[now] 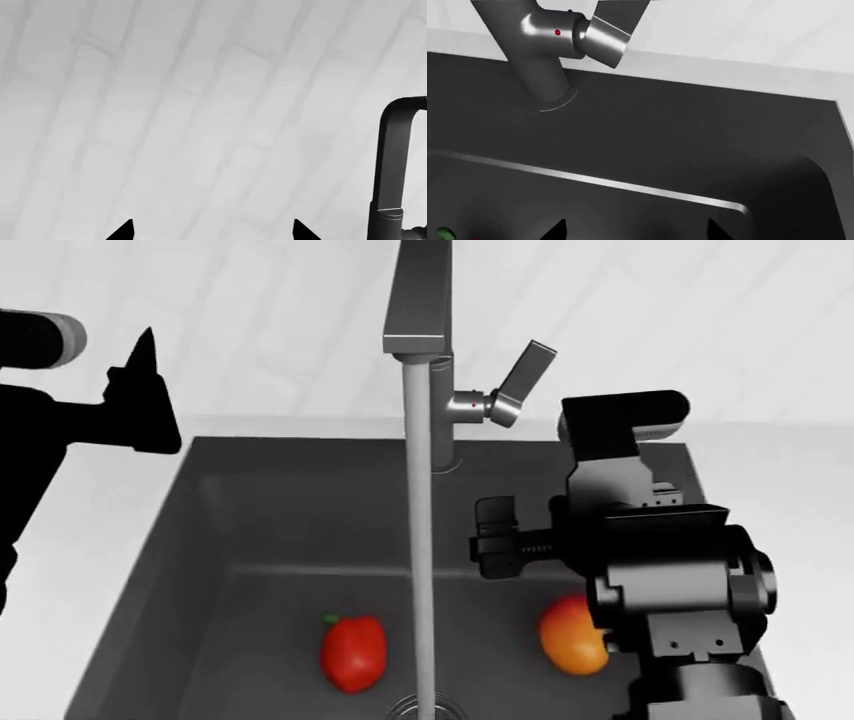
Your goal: Pick the eggplants and mangos from the sink and place them in one bowl. Place the bell pepper in the other bowl. Then turn off the sink faucet.
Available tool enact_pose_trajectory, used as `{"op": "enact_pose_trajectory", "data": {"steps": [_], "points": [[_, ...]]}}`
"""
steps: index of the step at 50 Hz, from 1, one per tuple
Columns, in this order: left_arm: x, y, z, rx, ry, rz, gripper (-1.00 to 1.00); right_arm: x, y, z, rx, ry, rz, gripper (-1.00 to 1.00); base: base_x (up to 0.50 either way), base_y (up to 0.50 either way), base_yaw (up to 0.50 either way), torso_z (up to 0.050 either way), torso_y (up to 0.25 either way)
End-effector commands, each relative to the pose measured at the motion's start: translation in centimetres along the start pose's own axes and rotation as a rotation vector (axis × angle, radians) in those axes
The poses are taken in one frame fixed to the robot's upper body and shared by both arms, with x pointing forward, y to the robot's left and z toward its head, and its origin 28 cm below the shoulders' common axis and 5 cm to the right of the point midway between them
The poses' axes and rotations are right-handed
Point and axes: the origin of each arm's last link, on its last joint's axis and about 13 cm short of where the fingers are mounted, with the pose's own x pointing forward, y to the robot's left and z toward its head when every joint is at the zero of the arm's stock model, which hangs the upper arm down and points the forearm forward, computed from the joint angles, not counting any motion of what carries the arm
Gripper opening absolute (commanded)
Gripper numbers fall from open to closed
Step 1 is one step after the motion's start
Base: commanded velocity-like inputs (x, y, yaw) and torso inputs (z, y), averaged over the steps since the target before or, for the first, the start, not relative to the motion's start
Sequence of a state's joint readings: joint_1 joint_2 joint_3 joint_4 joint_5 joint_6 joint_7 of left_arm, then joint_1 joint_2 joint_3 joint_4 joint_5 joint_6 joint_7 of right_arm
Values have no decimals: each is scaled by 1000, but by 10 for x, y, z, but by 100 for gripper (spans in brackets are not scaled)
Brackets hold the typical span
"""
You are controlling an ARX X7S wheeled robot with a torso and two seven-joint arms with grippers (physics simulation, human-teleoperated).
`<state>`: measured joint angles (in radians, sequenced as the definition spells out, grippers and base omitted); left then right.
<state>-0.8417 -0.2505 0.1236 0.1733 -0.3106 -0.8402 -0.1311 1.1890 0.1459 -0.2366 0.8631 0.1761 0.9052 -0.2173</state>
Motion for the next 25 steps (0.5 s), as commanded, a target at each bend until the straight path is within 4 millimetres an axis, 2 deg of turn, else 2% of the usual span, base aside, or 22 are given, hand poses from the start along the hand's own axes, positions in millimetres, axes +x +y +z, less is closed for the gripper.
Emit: {"op": "enact_pose_trajectory", "data": {"steps": [1, 17, 25], "points": [[-1, -3, -1, -35, -13, -24, 100, 5, 2, 0, -14, 13, -2, 100, 0, 0, 0, 2, -102], [0, -1, 4, -36, -41, -24, 100, 2, 0, -6, -36, 47, -25, 100, 0, 0, 0, 2, -105], [1, -1, 4, -35, -62, -23, 100, -3, -1, -5, -55, 46, -39, 100, 0, 0, 0, 1, -36]]}}
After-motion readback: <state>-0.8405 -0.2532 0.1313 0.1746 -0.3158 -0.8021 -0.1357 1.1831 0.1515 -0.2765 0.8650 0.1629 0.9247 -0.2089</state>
